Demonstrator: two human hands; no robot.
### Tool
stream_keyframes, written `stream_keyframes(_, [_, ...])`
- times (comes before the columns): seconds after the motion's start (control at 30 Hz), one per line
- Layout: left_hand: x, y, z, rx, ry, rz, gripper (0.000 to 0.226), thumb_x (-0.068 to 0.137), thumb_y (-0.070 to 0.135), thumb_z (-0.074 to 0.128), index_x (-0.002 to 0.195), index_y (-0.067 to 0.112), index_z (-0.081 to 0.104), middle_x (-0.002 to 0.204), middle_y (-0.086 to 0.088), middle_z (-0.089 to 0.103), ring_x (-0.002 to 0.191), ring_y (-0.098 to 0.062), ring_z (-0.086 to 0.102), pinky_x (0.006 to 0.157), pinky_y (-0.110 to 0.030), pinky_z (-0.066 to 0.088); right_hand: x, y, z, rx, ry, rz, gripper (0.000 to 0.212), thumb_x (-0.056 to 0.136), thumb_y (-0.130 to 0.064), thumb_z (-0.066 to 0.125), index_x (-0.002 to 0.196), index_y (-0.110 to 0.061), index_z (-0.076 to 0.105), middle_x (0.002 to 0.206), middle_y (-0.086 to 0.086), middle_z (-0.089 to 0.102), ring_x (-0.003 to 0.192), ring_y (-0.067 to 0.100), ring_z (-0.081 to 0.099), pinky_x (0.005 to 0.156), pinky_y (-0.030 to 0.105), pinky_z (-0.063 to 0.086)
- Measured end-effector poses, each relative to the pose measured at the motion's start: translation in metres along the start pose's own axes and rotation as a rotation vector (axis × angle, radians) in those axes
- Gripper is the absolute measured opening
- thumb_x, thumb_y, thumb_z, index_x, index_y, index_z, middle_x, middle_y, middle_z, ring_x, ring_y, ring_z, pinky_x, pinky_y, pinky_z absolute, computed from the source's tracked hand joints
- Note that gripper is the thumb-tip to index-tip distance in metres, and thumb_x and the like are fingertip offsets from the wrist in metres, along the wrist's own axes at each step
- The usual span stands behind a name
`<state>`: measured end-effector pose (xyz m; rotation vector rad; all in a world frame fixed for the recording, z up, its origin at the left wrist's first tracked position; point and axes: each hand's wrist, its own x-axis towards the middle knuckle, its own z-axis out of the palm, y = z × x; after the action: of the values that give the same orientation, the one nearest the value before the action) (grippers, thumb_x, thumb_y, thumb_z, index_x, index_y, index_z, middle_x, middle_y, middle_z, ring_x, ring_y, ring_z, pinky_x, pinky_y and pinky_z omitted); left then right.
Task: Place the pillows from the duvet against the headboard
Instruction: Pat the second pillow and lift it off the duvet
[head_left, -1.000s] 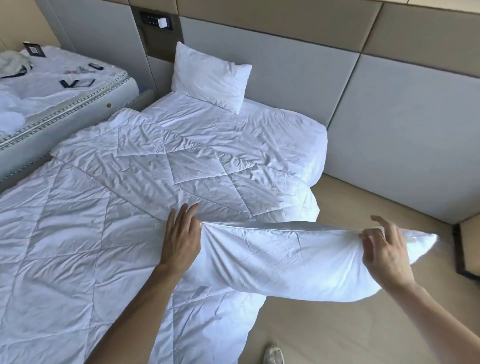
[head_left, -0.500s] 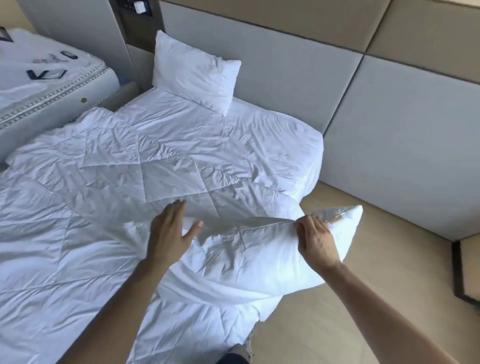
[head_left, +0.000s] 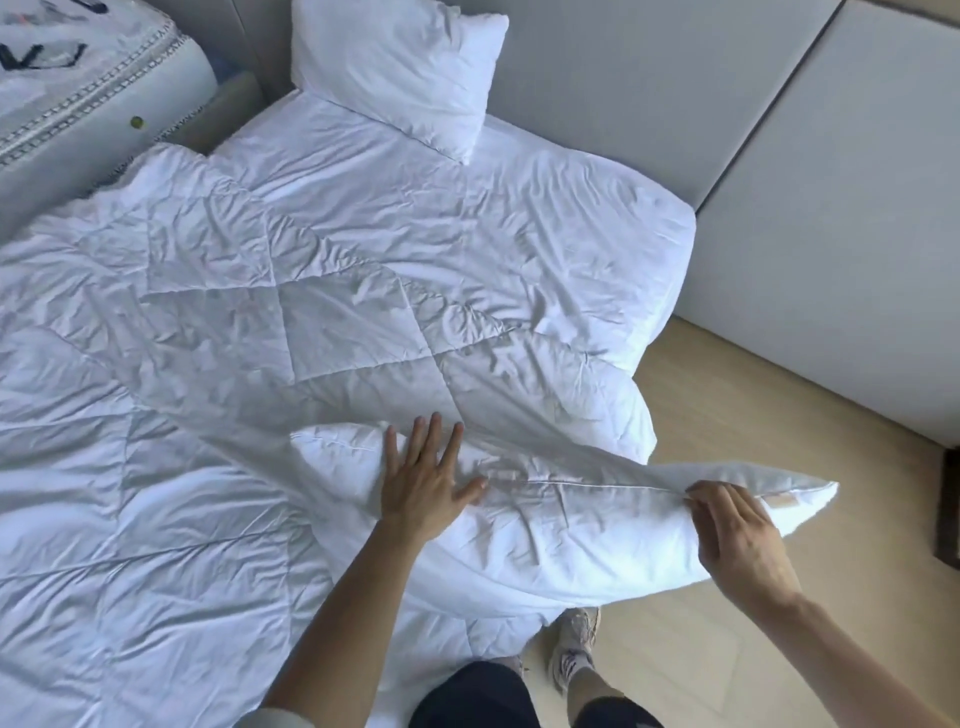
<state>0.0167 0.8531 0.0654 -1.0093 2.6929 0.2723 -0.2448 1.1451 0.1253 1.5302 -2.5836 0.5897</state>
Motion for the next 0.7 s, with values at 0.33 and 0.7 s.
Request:
stream_keyframes(0.33, [-0.026, 0.013, 0.046, 0.083, 0.032, 0.062, 0.051, 0.099, 0.049, 0.034, 0.147, 0.037, 0.047, 0.151, -0.004, 0.053, 0.141, -0.033, 0.044, 0.114, -0.063, 0.025, -0.017, 0.016, 0.013, 0.021, 0.013, 0.048, 0.016, 0.096, -0.009, 0.052, 0.095, 0.001, 0.065, 0.094, 0.012, 0.070, 0.082, 0.033, 0.065, 0.080, 0.043, 0.052])
stream_keyframes(0.7, [0.008, 0.035, -0.031, -0.020, 0.402, 0.017, 0.047, 0.104, 0.029, 0.038, 0.147, 0.012, 0.049, 0.157, -0.006, 0.045, 0.142, -0.040, 0.042, 0.112, -0.070, 0.029, 0.020, 0.032, -0.010, 0.037, 0.121, 0.138, 0.022, 0.094, -0.013, 0.045, 0.097, -0.001, 0.064, 0.093, 0.013, 0.069, 0.085, 0.033, 0.060, 0.081, 0.039, 0.045])
